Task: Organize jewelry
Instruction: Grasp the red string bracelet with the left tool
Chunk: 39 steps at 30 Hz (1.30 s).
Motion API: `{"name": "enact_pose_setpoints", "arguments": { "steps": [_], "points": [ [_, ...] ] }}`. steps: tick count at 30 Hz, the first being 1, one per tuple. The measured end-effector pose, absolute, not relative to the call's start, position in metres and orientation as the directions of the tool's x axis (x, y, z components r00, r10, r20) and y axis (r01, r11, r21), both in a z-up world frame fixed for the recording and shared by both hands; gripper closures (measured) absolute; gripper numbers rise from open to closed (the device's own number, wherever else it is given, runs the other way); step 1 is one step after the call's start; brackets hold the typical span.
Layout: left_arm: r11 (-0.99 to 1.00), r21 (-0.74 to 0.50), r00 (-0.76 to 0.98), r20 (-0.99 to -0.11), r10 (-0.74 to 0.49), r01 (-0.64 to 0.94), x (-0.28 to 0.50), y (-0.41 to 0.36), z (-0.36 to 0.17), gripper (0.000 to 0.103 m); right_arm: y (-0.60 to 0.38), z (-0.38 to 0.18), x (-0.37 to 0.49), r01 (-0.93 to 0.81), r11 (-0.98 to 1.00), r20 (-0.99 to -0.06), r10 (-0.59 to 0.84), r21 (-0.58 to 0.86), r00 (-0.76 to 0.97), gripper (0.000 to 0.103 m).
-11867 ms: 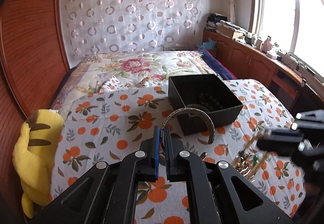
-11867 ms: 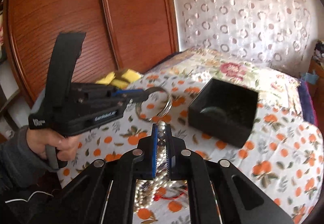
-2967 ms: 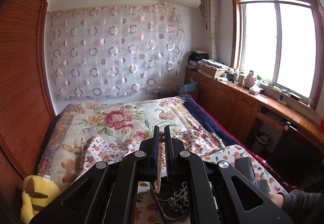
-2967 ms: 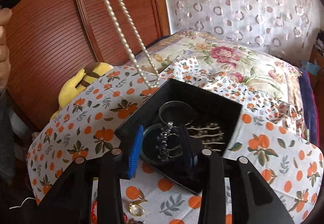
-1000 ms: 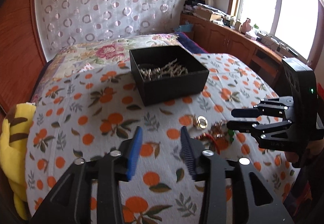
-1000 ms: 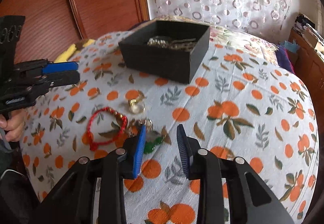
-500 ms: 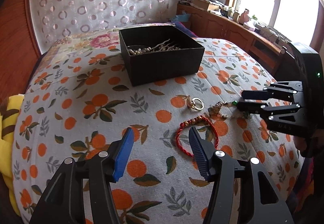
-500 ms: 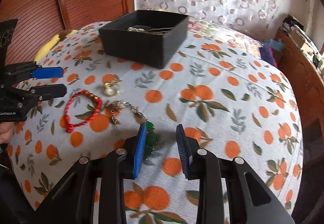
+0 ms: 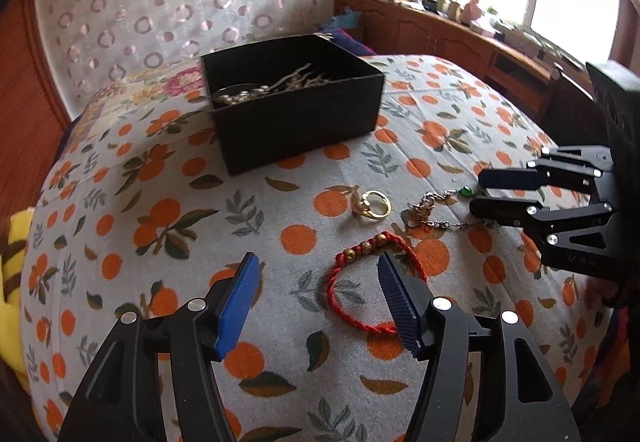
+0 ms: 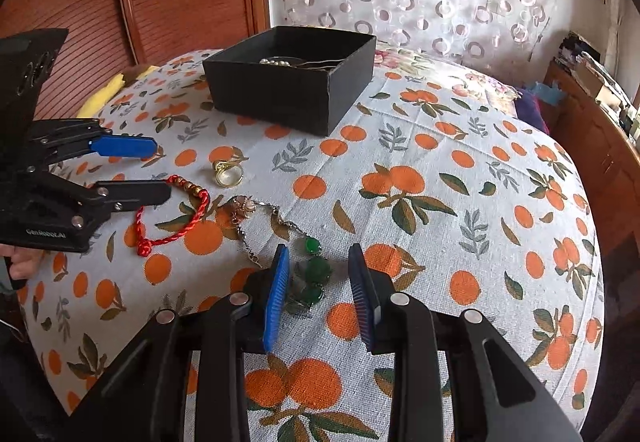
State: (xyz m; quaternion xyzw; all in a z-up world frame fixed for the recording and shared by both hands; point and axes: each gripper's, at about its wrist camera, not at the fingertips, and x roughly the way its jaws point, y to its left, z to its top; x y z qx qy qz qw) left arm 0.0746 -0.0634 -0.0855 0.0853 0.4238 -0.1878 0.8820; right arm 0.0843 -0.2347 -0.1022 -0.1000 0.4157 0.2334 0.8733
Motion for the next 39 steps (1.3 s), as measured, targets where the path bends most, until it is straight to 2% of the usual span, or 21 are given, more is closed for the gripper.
{"name": "enact_pose_setpoints", "arguments": {
  "steps": [11,18,23,24,26,28,30,31,36,37,39],
  "points": [
    [0.863,0.056,0.518,-0.819,-0.248,0.503,0.09,-0.081,-0.095,0.008,-0.236,-0.102,0.084,-0.491,0.87,-0.77,0.341,0.042,0.539,0.07],
    [0.833,0.028,0.488,-0.821,-0.297,0.553,0.097,-0.077,-0.097,0.008,-0.238,-0.102,0.084,-0.49,0.87,-0.768,0.349,0.053,0.537,0.07],
    [0.838,0.066,0.523,-0.807,-0.274,0.542,0.095,-0.075,-0.092,0.008,-0.238,-0.102,0.084,-0.49,0.87,-0.768,0.349,0.054,0.536,0.07],
    [0.838,0.057,0.522,-0.805,-0.283,0.543,0.095,-0.074,-0.09,0.01,-0.238,-0.102,0.084,-0.49,0.87,-0.768,0.349,0.054,0.536,0.07],
    [0.84,0.027,0.508,-0.807,-0.301,0.541,0.098,-0.073,-0.087,0.032,-0.238,-0.102,0.084,-0.49,0.87,-0.769,0.349,0.053,0.537,0.07],
    [0.837,0.007,0.49,-0.814,-0.313,0.546,0.099,-0.071,-0.087,0.043,-0.238,-0.102,0.084,-0.49,0.87,-0.768,0.349,0.054,0.536,0.07],
    [0.828,0.009,0.487,-0.812,-0.321,0.561,0.099,-0.076,-0.087,0.05,-0.238,-0.102,0.084,-0.49,0.87,-0.768,0.35,0.055,0.536,0.07],
    [0.82,0.018,0.487,-0.812,-0.322,0.573,0.097,-0.079,-0.087,0.058,-0.238,-0.102,0.084,-0.49,0.87,-0.768,0.35,0.055,0.536,0.07],
    [0.796,0.035,0.484,-0.81,-0.332,0.604,0.088,-0.09,-0.087,0.086,-0.238,-0.102,0.084,-0.49,0.87,-0.768,0.35,0.054,0.536,0.07],
    [0.793,0.043,0.486,-0.81,-0.328,0.607,0.086,-0.091,-0.087,0.096,-0.238,-0.102,0.084,-0.49,0.87,-0.768,0.35,0.055,0.536,0.07],
    [0.801,0.062,0.499,-0.809,-0.309,0.596,0.083,-0.092,-0.087,0.097,-0.238,-0.102,0.084,-0.49,0.87,-0.768,0.351,0.055,0.536,0.07]
  ]
}}
